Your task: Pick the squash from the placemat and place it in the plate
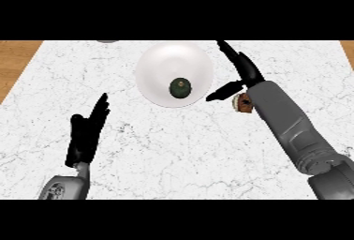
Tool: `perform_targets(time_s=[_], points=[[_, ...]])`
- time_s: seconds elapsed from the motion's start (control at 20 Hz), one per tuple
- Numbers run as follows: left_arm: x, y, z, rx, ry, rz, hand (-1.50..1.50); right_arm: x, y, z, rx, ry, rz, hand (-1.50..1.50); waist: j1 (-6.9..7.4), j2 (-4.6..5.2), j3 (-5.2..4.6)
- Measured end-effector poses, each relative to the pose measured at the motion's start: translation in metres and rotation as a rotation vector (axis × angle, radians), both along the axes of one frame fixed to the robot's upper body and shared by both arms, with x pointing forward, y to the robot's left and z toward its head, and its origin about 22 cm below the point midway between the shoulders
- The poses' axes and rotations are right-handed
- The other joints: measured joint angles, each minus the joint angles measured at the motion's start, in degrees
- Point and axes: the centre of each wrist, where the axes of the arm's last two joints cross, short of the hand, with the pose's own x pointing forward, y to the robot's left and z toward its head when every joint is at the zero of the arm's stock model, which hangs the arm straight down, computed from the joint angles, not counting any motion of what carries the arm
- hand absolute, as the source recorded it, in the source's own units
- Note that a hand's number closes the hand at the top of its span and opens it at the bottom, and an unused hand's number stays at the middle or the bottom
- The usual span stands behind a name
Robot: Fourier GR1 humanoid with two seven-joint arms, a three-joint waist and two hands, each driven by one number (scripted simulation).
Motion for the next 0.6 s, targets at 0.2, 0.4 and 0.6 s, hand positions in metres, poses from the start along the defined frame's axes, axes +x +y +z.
perform_targets(time_s=[0.2, 0.4, 0.6], points=[[-0.003, -0.001, -0.004, -0.008, 0.003, -0.005, 0.0, 0.0, -0.012, 0.0, 0.016, -0.013, -0.035, -1.5, 0.19, 0.06, 0.01], [-0.002, 0.0, -0.002, -0.003, -0.003, -0.007, 0.0, -0.002, -0.03, -0.002, 0.002, -0.02, -0.091, -1.5, 0.4, 0.19, 0.03], [-0.002, 0.001, -0.001, -0.002, -0.005, -0.011, 0.0, 0.001, -0.041, 0.005, -0.008, -0.022, -0.123, -1.5, 0.58, 0.21, 0.04]])
